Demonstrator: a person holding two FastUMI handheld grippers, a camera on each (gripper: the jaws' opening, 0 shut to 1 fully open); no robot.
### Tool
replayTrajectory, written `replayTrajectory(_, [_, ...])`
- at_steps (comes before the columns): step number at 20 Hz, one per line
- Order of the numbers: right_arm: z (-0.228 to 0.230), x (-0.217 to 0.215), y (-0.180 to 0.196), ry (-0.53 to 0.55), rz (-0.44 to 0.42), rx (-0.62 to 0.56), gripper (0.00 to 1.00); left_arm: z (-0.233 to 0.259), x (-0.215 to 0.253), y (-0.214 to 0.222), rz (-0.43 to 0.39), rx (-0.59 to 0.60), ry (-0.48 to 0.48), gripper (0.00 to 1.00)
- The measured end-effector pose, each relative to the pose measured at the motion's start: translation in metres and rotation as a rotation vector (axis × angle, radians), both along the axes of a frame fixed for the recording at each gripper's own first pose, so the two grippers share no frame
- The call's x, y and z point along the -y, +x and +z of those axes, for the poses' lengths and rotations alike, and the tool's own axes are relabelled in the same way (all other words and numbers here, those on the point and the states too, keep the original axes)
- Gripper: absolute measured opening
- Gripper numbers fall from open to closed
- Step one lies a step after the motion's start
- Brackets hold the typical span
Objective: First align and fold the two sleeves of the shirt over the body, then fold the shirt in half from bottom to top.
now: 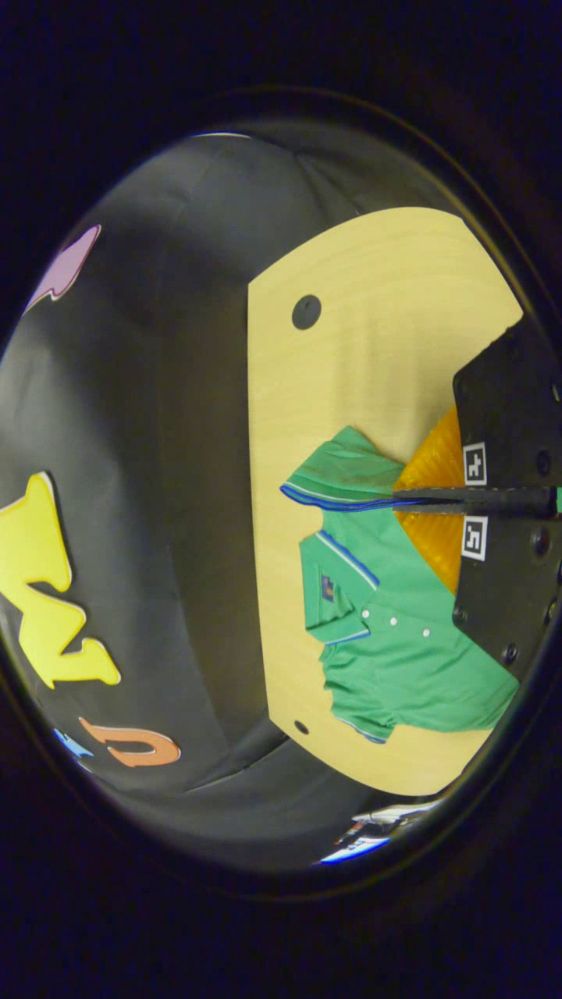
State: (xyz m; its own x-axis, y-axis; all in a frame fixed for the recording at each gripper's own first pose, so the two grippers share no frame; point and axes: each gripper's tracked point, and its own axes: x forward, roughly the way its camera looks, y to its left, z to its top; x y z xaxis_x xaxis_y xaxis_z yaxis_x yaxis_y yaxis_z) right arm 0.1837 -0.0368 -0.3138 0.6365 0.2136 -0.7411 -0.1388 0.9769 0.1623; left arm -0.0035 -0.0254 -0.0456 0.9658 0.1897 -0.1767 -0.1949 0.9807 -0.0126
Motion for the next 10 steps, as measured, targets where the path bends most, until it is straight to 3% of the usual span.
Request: replayTrajectory(10, [-0.030, -0.097, -0.003, -0.021, 0.011, -0.055, 0.00, 0.001, -0.076, -0.043, 0.119, -0.027, 0.036, 1.00])
